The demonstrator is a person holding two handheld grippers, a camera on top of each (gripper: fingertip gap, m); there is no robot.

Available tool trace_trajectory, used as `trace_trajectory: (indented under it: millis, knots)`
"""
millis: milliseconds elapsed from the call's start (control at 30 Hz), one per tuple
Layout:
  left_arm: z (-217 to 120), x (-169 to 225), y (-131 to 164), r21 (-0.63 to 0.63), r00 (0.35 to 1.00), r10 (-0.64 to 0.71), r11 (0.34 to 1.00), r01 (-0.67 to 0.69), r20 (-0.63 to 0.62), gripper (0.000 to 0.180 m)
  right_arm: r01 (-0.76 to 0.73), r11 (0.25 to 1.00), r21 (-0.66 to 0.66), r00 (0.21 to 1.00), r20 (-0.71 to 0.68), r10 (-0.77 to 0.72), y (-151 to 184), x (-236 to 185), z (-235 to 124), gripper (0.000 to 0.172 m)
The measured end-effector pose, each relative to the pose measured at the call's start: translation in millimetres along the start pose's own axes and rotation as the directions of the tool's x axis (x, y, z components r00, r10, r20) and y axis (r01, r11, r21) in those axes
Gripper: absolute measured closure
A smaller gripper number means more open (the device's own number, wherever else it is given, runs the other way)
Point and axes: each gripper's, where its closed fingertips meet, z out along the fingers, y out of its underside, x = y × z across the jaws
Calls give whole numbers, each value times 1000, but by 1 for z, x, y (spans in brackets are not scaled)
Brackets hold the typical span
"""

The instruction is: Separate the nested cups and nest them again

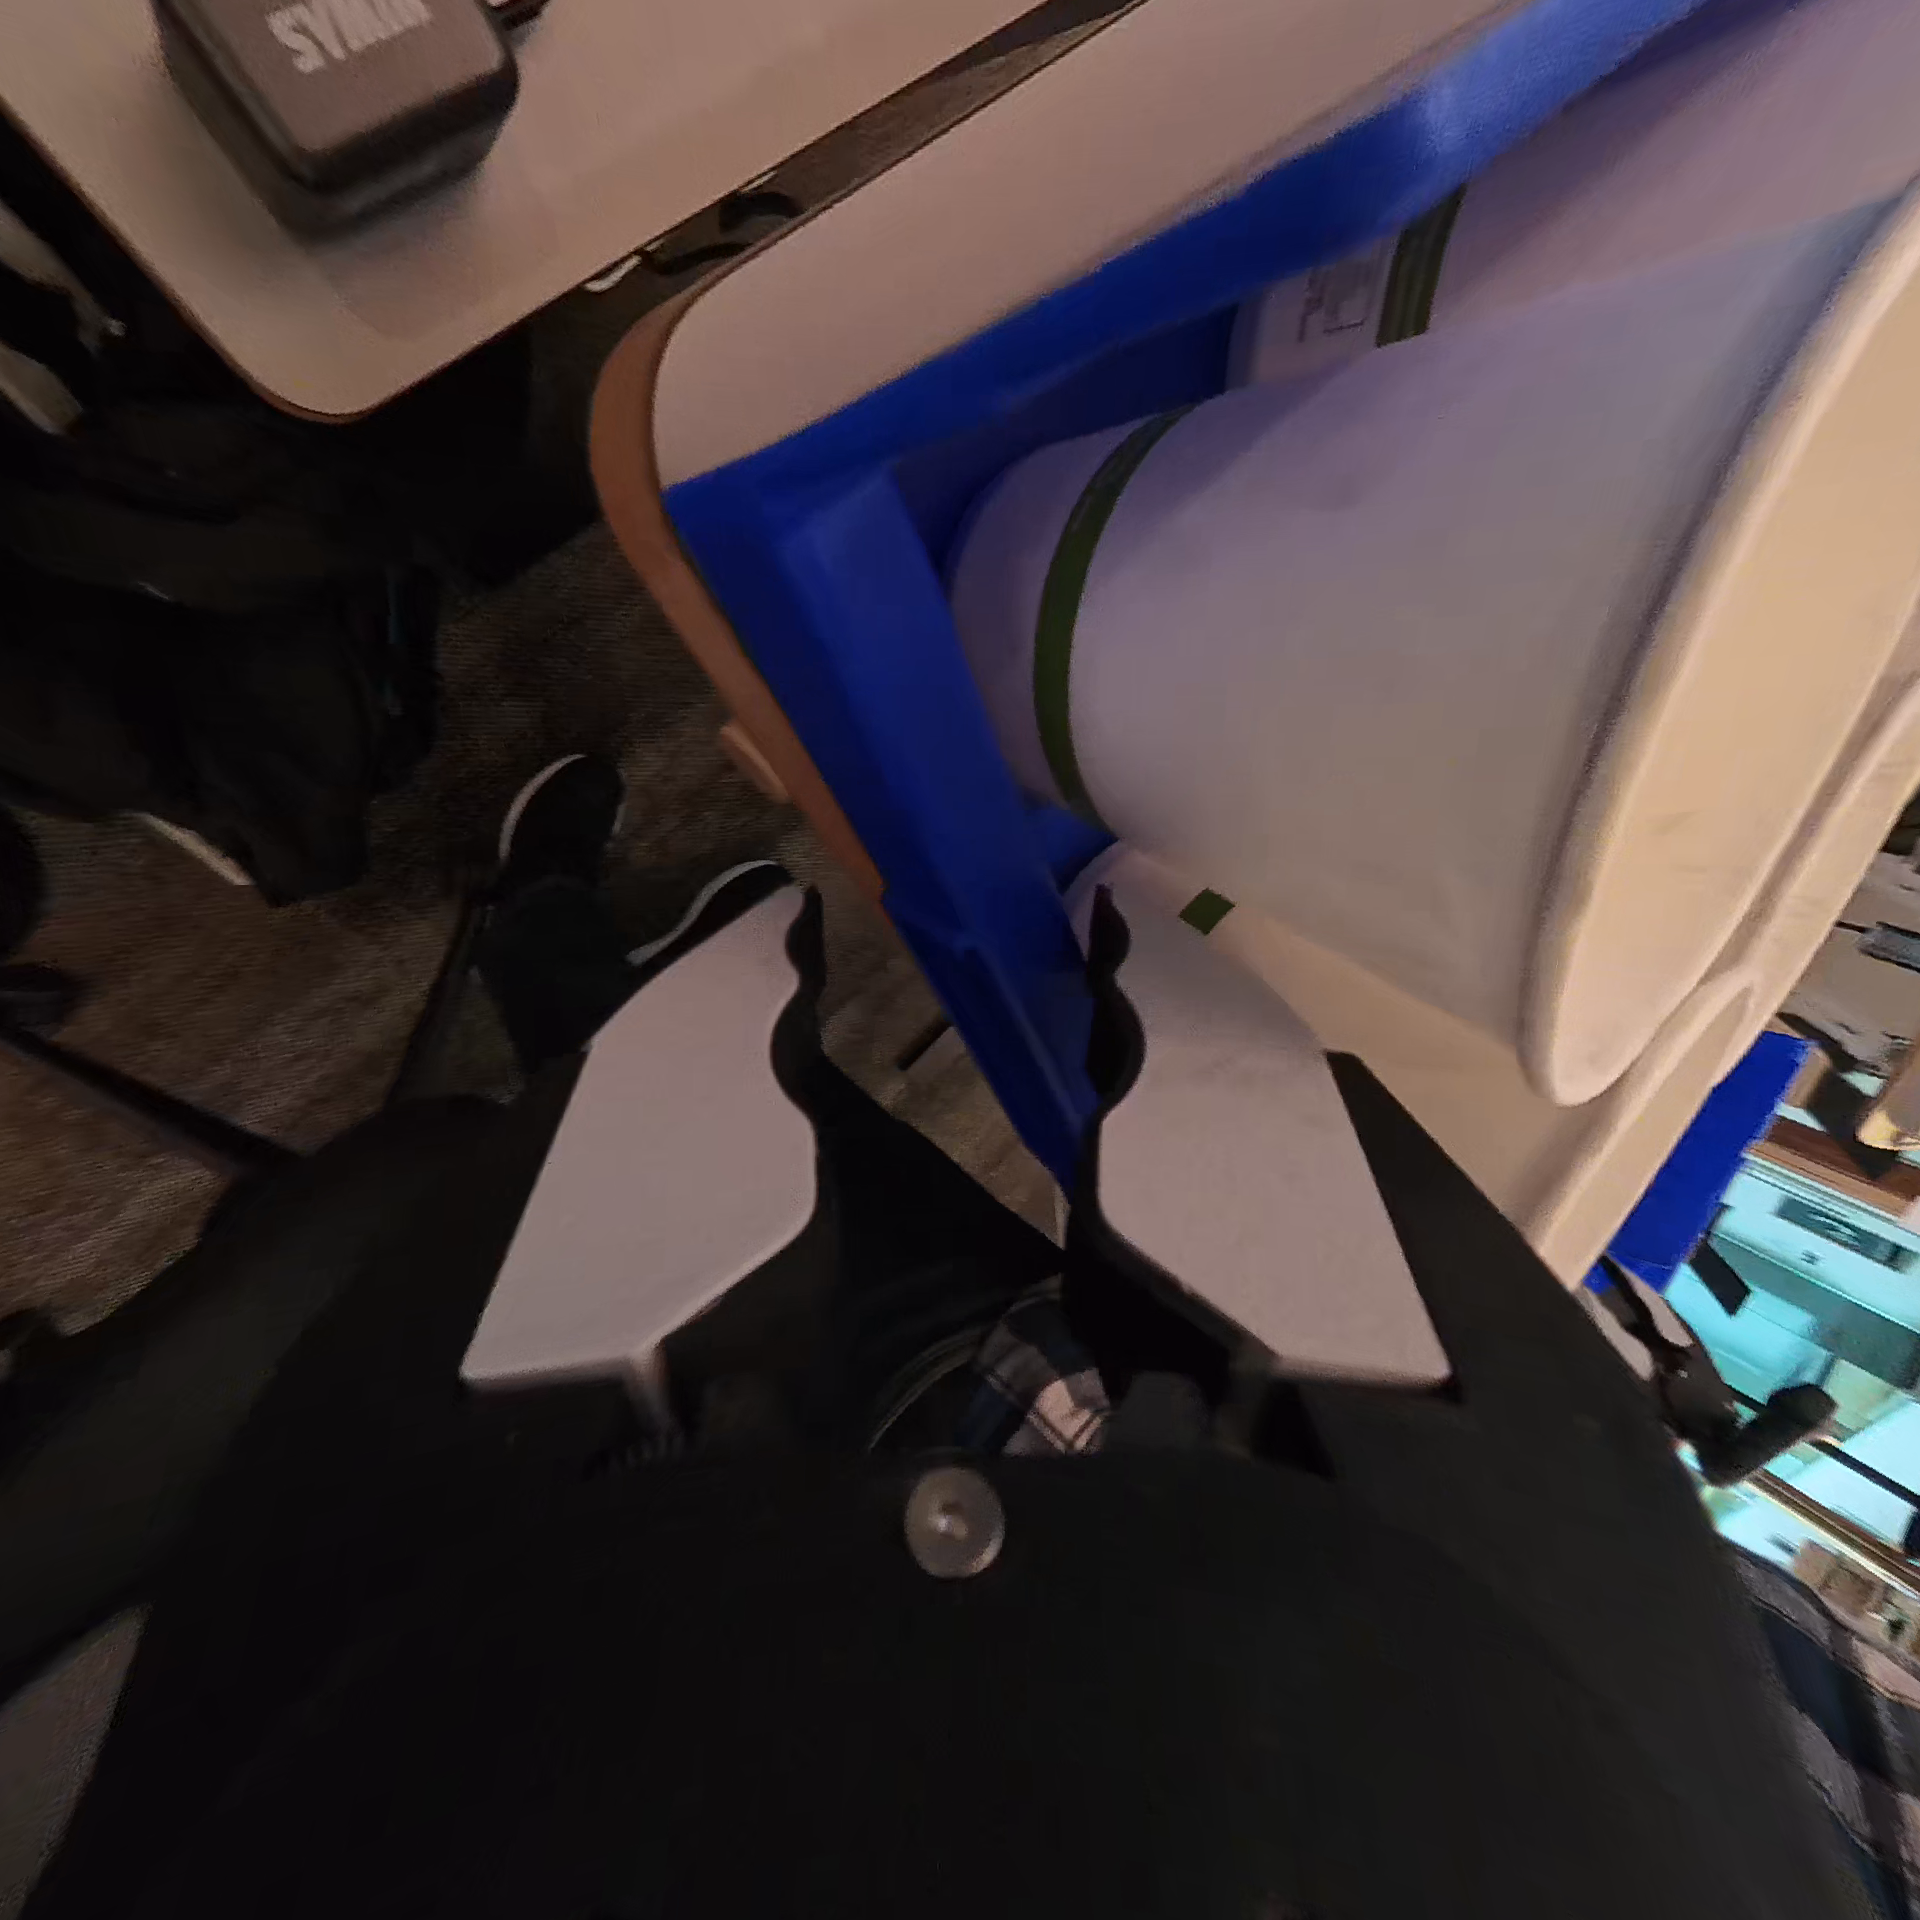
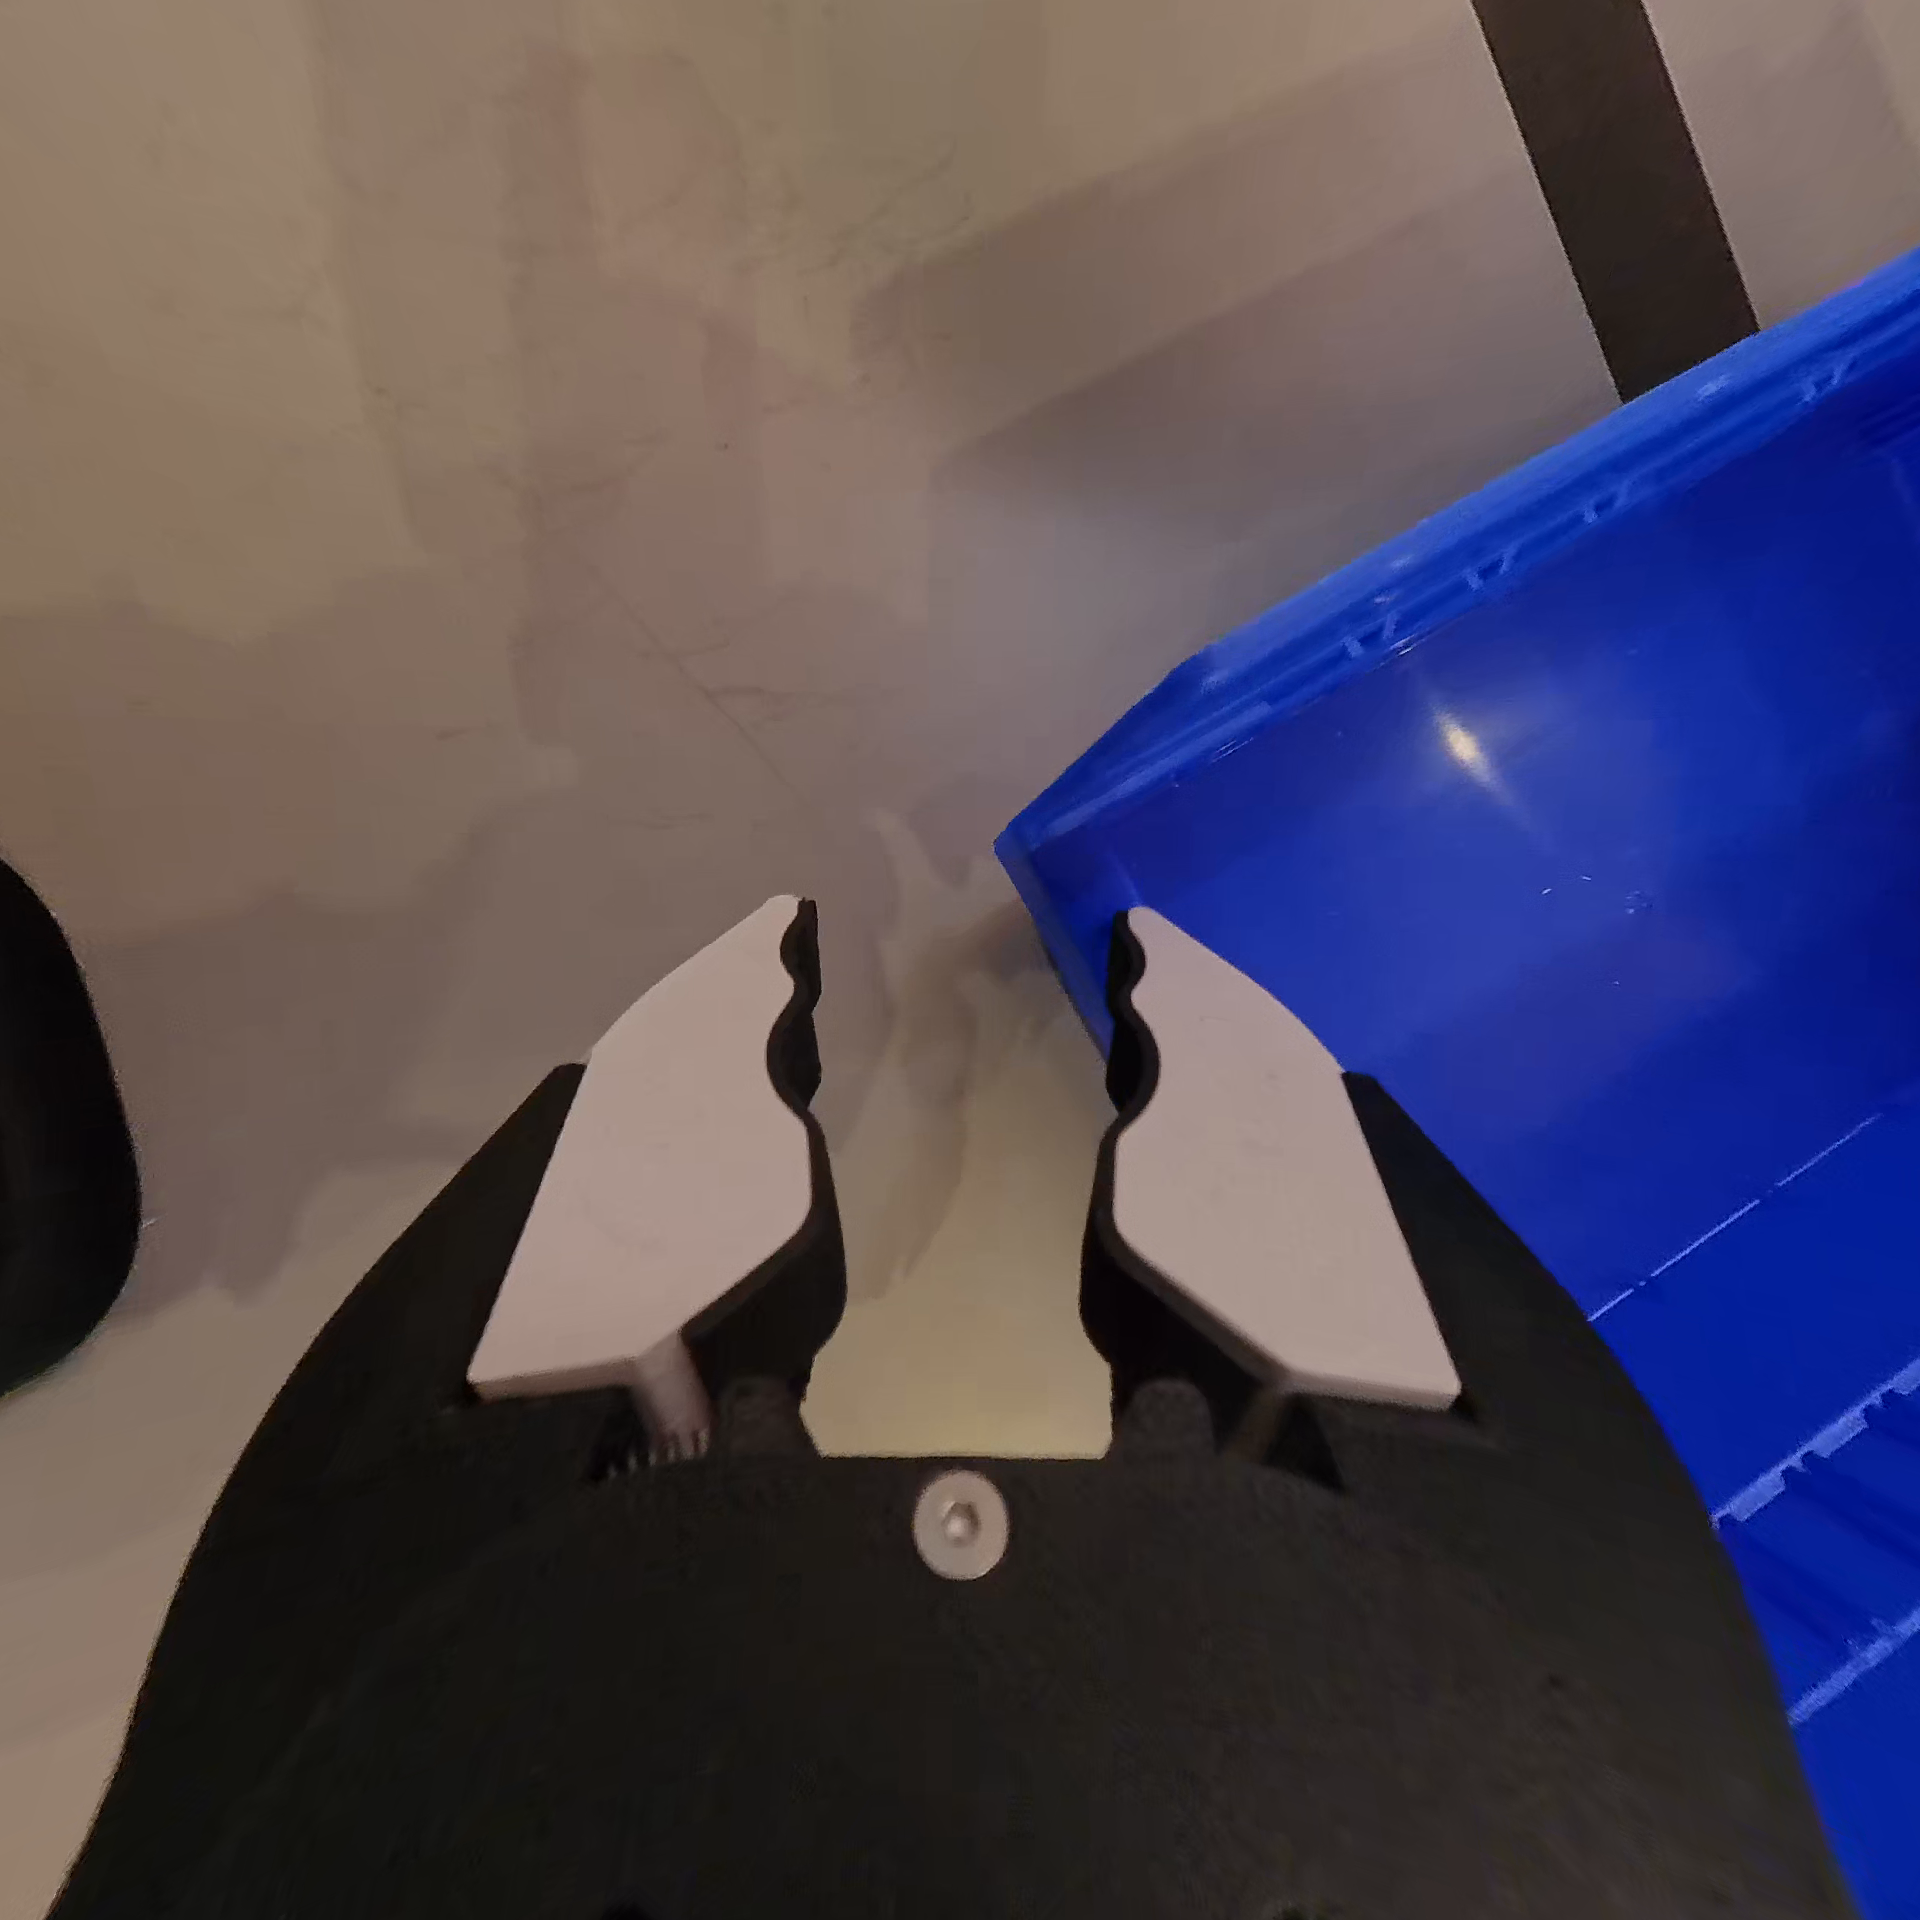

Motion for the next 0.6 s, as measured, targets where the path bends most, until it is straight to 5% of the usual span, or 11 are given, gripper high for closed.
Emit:
trace_trajectory:
  millis: [600]
  knots:
    - [28,26,-10,33,998,-58,998,59,-24,146,-14,1000,21,1000,-19,14,0,3,1,122]
